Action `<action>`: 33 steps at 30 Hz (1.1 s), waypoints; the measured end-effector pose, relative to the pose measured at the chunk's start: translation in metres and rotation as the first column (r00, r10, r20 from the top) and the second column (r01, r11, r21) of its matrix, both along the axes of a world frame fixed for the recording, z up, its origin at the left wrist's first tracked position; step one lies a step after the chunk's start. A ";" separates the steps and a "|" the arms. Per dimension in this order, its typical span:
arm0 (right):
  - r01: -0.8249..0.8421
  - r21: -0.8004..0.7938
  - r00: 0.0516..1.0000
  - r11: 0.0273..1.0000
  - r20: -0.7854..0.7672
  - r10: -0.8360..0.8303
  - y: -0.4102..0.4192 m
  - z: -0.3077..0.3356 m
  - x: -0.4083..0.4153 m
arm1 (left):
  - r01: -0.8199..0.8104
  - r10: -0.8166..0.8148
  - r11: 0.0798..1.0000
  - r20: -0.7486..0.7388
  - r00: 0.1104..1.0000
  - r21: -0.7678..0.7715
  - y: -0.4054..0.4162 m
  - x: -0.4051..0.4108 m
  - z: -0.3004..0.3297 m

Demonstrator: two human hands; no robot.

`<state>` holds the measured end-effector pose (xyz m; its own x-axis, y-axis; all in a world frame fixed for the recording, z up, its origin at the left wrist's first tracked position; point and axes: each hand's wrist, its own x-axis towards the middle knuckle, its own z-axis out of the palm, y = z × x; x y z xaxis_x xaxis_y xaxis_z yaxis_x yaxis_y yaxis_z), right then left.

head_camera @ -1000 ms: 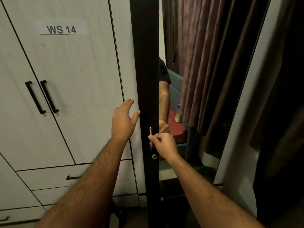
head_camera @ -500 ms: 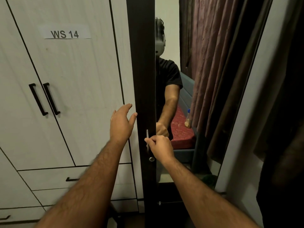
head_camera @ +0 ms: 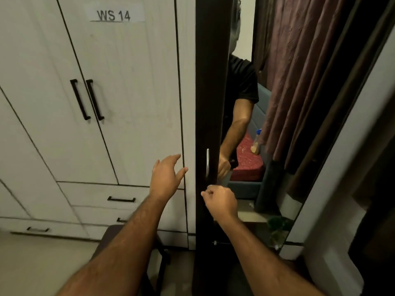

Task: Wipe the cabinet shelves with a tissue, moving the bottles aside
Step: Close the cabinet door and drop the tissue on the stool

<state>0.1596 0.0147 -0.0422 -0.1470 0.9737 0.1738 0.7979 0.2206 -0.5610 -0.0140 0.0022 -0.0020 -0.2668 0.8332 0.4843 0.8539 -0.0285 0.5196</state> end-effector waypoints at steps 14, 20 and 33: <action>-0.341 -0.333 0.918 0.879 0.082 0.388 -0.046 -0.108 -0.087 | -0.194 0.250 0.869 0.066 0.966 -0.455 -0.124 -0.094 -0.147; -0.413 -0.385 0.870 0.826 0.103 0.483 -0.045 -0.143 -0.154 | -0.221 0.337 0.796 0.109 0.935 -0.564 -0.139 -0.142 -0.196; -0.314 -0.609 0.830 0.728 0.197 0.522 -0.008 -0.270 -0.321 | -0.062 0.345 0.659 0.228 0.911 -0.749 -0.109 -0.293 -0.316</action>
